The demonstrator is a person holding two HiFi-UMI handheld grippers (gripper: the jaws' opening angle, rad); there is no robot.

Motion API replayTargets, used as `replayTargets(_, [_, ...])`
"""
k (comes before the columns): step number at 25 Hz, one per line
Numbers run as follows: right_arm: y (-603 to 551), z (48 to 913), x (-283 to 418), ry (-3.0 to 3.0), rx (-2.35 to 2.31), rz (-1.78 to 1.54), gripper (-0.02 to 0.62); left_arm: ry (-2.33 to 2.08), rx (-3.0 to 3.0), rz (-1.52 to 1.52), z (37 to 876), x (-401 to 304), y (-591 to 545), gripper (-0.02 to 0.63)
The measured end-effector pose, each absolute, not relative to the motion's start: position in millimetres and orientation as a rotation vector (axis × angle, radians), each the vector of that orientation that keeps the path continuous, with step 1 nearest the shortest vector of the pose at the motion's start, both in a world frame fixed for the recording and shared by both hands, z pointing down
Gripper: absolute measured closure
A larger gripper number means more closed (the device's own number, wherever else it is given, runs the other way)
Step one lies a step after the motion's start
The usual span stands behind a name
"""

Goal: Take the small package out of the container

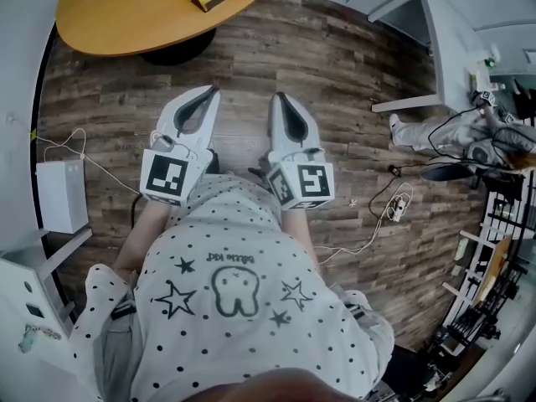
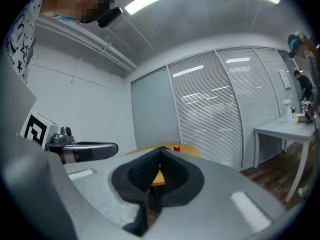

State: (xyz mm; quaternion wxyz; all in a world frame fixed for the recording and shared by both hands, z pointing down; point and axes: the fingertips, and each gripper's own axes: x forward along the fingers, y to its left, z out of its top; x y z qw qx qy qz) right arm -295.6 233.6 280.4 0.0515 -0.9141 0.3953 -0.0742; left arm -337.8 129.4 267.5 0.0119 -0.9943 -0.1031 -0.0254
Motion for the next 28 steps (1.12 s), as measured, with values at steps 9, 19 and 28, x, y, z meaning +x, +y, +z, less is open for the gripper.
replayTargets(9, [198, 287, -253, 1.161, -2.789, -0.260, 0.591, -0.397, -3.096, -0.097, 274, -300, 87, 0.603])
replayTargets(19, [171, 292, -237, 1.113, -2.792, -0.262, 0.591, -0.335, -3.128, -0.109, 288, -288, 39, 0.603])
replayTargets(28, [165, 304, -216, 1.138, -2.786, -0.315, 0.591, -0.271, -3.157, -0.161, 300, -272, 27, 0.603])
